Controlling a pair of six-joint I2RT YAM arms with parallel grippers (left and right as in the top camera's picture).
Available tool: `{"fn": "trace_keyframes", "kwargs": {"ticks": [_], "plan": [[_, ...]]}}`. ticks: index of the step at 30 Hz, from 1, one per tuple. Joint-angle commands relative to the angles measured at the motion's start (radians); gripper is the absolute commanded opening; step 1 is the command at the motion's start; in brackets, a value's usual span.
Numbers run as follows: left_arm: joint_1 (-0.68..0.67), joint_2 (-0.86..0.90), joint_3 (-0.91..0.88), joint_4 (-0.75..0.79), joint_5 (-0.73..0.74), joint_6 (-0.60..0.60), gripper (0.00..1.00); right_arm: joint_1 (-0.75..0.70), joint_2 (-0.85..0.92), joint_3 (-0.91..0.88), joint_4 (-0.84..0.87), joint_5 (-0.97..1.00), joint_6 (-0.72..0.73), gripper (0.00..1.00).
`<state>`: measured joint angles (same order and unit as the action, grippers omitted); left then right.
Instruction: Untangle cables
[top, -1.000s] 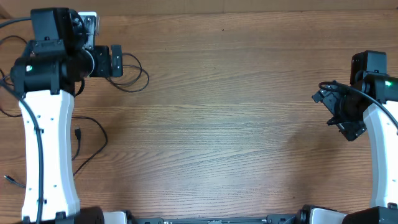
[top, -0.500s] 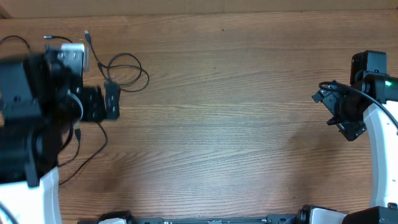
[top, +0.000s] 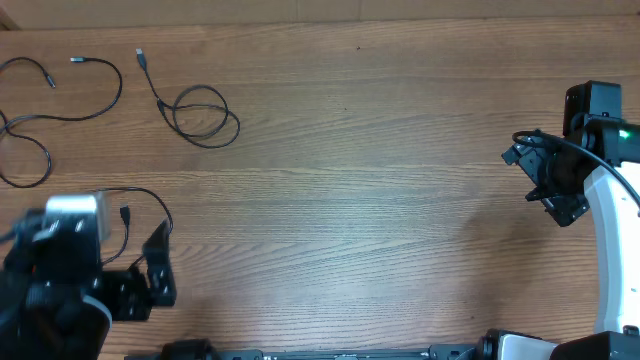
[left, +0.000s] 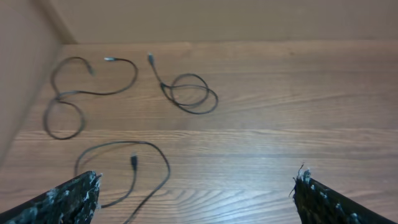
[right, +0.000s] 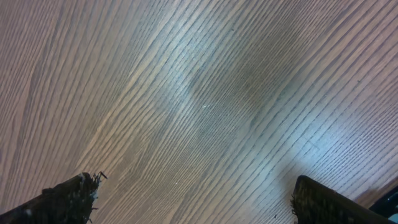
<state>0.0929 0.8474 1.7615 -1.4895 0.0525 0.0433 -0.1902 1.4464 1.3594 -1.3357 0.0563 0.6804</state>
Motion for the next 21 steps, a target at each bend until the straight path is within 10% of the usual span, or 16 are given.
{"fn": "trace_keyframes", "kwargs": {"ticks": [1, 21], "plan": [[-0.002, 0.000, -0.043, -0.005, -0.060, -0.025, 1.00, -0.008, -0.019, 0.021, 0.002, 0.010, -0.003, 1.00], [-0.002, 0.019, -0.108, 0.098, 0.037, -0.025, 1.00, -0.008, -0.019, 0.021, 0.002, 0.010, -0.003, 1.00]]}}
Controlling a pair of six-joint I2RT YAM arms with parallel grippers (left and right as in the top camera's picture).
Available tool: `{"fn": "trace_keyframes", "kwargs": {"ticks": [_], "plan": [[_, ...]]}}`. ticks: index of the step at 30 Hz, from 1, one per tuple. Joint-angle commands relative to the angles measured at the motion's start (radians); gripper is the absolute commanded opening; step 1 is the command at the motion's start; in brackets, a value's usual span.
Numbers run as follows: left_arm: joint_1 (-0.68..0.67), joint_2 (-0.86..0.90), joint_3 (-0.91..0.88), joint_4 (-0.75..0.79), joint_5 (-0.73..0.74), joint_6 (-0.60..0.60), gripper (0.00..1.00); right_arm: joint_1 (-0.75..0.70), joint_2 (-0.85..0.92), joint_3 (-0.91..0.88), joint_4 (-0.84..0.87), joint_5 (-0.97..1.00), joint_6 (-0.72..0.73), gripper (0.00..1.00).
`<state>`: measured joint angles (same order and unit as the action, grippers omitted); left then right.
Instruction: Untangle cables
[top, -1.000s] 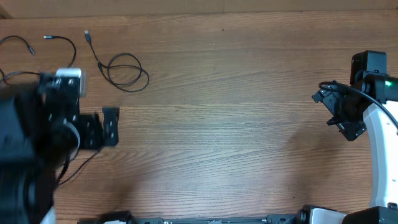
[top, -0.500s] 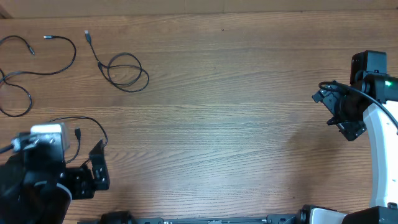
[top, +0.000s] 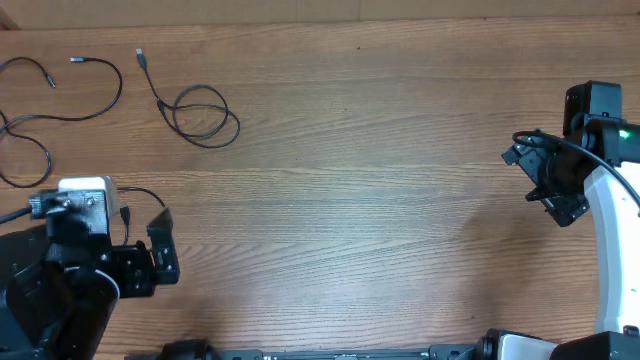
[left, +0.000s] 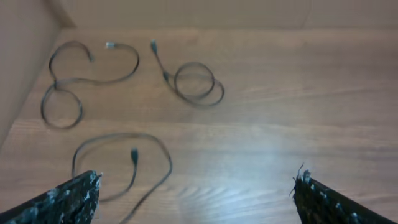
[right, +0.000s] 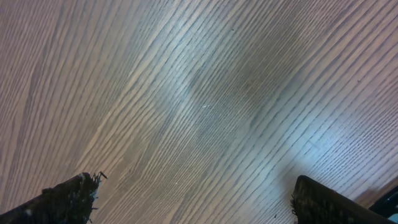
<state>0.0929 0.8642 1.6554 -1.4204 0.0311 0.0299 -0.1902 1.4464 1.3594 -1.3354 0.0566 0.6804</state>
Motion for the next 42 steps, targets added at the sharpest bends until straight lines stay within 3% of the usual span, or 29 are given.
{"fn": "trace_keyframes", "kwargs": {"ticks": [1, 42], "plan": [[-0.002, 0.008, -0.002, 0.051, 0.078, -0.012, 1.00, -0.008, -0.019, 0.021, 0.002, 0.010, -0.003, 1.00], [-0.002, 0.074, -0.002, 0.056, 0.126, -0.011, 1.00, -0.008, -0.019, 0.021, 0.002, 0.010, -0.003, 1.00]]}}
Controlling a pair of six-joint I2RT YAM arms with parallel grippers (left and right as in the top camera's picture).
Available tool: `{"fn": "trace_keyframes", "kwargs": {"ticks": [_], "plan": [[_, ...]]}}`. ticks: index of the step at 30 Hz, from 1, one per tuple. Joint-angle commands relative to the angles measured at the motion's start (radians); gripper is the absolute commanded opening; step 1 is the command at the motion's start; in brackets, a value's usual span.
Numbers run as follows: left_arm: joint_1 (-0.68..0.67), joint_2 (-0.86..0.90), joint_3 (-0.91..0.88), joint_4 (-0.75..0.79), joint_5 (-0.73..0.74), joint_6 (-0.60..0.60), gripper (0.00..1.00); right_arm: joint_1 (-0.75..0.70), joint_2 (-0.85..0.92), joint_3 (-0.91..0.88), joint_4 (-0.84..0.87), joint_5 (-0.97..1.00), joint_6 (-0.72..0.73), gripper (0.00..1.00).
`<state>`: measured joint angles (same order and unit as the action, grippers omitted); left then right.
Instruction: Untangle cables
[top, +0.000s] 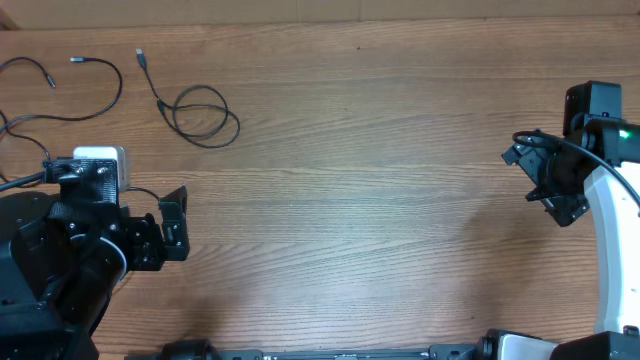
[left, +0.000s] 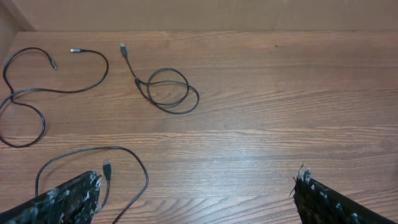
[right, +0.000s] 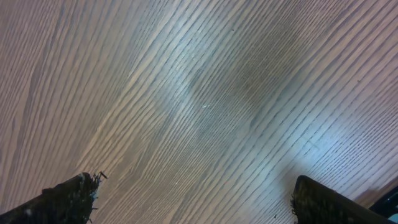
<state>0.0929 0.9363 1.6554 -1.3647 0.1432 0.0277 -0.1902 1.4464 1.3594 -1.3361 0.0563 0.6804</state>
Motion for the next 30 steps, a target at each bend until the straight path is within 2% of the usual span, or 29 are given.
{"fn": "trace_keyframes", "kwargs": {"ticks": [1, 11, 20, 30], "plan": [[-0.002, 0.002, -0.002, 0.000, 0.013, -0.009, 1.00, -0.008, -0.019, 0.021, 0.003, 0.010, -0.003, 1.00], [-0.008, 0.001, -0.002, 0.000, 0.013, -0.008, 1.00, -0.008, -0.019, 0.021, 0.003, 0.010, -0.003, 1.00], [-0.157, -0.013, -0.002, 0.000, 0.011, -0.008, 1.00, -0.008, -0.019, 0.021, 0.003, 0.010, -0.003, 1.00], [-0.159, -0.077, -0.002, 0.000, 0.011, -0.008, 1.00, -0.008, -0.019, 0.021, 0.003, 0.010, -0.003, 1.00]]}}
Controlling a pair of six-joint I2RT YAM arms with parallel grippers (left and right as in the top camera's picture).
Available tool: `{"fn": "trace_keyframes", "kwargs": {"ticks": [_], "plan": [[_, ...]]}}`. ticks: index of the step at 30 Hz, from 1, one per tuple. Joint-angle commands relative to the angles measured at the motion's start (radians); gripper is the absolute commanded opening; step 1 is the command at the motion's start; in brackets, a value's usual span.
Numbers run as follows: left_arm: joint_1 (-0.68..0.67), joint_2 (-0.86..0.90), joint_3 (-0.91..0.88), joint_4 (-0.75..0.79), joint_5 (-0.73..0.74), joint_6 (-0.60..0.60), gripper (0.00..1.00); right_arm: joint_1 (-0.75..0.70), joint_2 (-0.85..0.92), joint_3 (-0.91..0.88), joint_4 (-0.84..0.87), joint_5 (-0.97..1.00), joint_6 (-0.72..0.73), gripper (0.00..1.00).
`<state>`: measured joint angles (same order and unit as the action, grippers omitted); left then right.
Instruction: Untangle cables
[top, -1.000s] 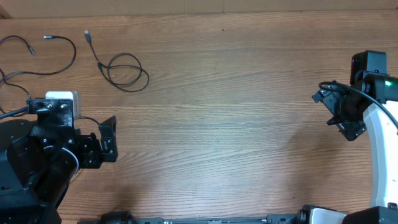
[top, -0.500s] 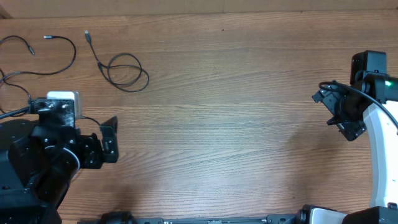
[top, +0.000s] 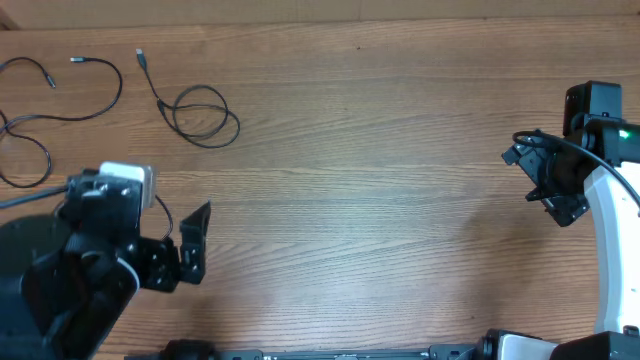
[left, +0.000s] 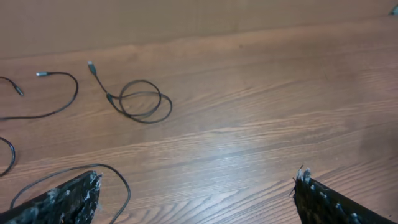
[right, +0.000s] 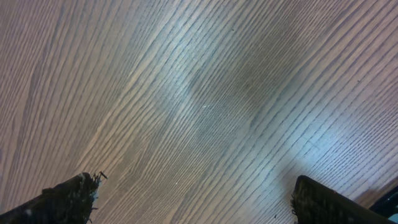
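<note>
Three black cables lie apart at the table's left. A coiled cable (top: 205, 115) (left: 140, 103) sits at the back, and a long winding cable (top: 62, 92) (left: 43, 93) lies further left. A third cable (left: 87, 169) loops just ahead of my left gripper (top: 195, 245) (left: 196, 190) and is mostly hidden under the arm in the overhead view. That gripper is open and holds nothing. My right gripper (top: 540, 185) (right: 193, 186) hangs open over bare wood at the far right.
The wooden table (top: 380, 180) stretches between the two arms. A wall or board (left: 186, 18) rises behind the table's back edge. The right arm's white base (top: 615, 230) stands at the right edge.
My left gripper has moved a little to the right and turned that way, so the cables sit further left in its wrist view. The right arm and the cables have not moved.
My left gripper stood open near the front left corner, facing the cables. It then sat further back, then further right, and now stands right of the nearest cable loop. It stayed open throughout. No cable was touched, and the right arm kept still.
</note>
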<state>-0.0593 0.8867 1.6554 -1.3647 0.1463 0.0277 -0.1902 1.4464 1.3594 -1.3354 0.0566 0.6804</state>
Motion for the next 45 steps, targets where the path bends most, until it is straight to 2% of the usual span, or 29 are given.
{"fn": "trace_keyframes", "kwargs": {"ticks": [1, 10, 31, 38, 45], "plan": [[-0.006, -0.036, -0.002, 0.000, 0.008, -0.008, 0.99, -0.008, -0.019, 0.021, 0.002, 0.010, -0.003, 1.00], [-0.006, -0.129, -0.002, -0.014, 0.008, -0.008, 1.00, -0.008, -0.019, 0.021, 0.002, 0.010, -0.003, 1.00], [-0.005, -0.369, -0.002, -0.232, 0.008, -0.008, 1.00, -0.008, -0.019, 0.021, 0.002, 0.010, -0.003, 1.00], [0.063, -0.466, -0.002, -0.319, 0.008, -0.009, 1.00, -0.008, -0.019, 0.021, 0.002, 0.010, -0.003, 1.00], [0.092, -0.608, -0.002, -0.324, 0.008, -0.009, 1.00, -0.008, -0.019, 0.021, 0.002, 0.010, -0.003, 1.00]]}}
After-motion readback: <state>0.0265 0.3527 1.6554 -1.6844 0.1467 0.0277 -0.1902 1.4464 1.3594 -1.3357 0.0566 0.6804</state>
